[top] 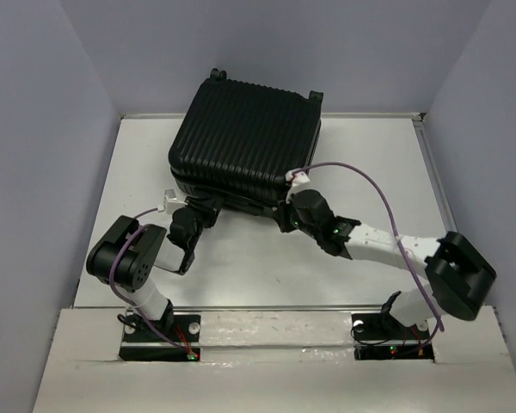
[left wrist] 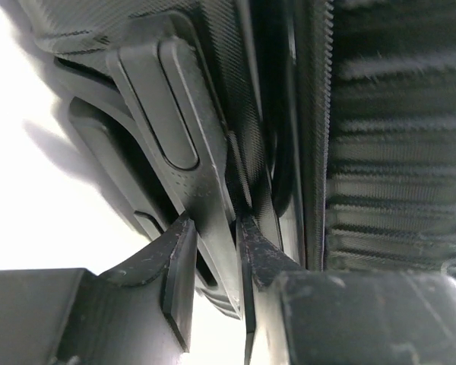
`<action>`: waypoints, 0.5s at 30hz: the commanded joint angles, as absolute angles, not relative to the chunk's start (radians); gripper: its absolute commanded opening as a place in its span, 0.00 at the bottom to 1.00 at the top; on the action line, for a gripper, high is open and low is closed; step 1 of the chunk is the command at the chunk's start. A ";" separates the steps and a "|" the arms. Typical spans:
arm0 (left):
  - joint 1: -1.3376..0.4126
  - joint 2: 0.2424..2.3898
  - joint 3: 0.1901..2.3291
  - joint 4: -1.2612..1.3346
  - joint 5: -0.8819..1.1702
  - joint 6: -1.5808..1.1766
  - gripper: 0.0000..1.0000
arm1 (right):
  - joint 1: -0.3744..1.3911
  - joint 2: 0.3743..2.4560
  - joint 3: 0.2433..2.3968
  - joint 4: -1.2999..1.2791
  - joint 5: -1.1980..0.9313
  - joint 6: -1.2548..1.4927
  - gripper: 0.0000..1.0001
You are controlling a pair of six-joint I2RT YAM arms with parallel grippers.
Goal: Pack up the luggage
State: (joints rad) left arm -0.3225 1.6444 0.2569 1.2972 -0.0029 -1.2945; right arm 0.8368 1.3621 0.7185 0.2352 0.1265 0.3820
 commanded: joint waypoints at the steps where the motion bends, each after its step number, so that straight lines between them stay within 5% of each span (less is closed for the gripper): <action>1: -0.464 1.615 0.325 1.495 -0.080 -1.143 0.06 | 0.989 1.592 1.062 0.267 0.075 0.382 0.07; 4: -0.477 1.663 0.308 1.586 -0.016 -1.166 0.06 | 1.074 1.848 1.514 0.095 0.101 0.322 0.07; 6: -0.424 1.648 0.261 1.626 -0.005 -1.181 0.06 | 1.098 1.884 1.585 -0.014 0.161 0.305 0.07; 15: -0.457 1.600 0.230 1.605 0.026 -1.152 0.06 | 1.089 1.590 1.173 0.121 0.193 0.368 0.07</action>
